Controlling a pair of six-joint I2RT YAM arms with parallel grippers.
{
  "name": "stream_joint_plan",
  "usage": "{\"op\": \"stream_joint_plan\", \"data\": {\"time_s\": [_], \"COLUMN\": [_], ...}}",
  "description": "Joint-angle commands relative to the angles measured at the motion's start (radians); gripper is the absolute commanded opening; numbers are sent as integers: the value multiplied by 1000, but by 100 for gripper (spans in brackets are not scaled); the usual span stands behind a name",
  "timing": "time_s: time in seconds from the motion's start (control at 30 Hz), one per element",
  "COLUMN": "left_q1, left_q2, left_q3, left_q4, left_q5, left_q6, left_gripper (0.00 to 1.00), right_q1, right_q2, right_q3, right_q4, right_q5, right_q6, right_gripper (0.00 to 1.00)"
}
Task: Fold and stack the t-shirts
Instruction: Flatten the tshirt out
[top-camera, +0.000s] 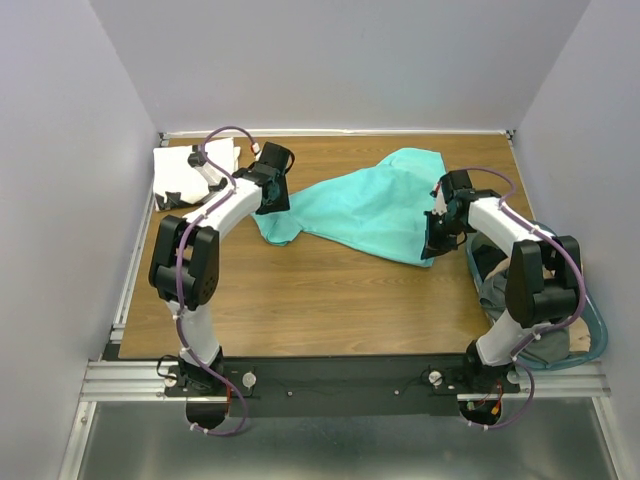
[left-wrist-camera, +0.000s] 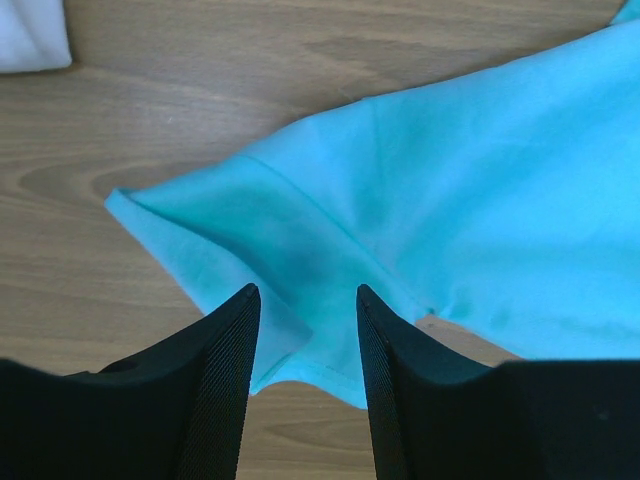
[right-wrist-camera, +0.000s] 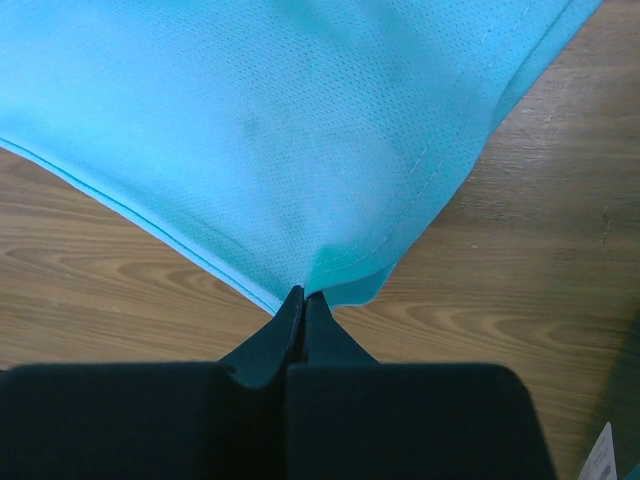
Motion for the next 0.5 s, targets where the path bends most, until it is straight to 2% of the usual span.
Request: {"op": "stream_joint_plan", "data": {"time_s": [0.0,0.47], "left_q1": [2,-12], "left_q2": [-54,15], "left_q3": [-35,-31], "left_q4": [-47,-45], "left_q5": [-63,-48], "left_q6": [-3,18], "left_gripper": [52,49], "right_q1": [-9,-9], "right_q2": [-4,11], "right_q3": [-5,18], "right_q4": [9,7], "right_q5": [-28,-54], "right_q6": [14,4], "right_gripper": [0,0]}}
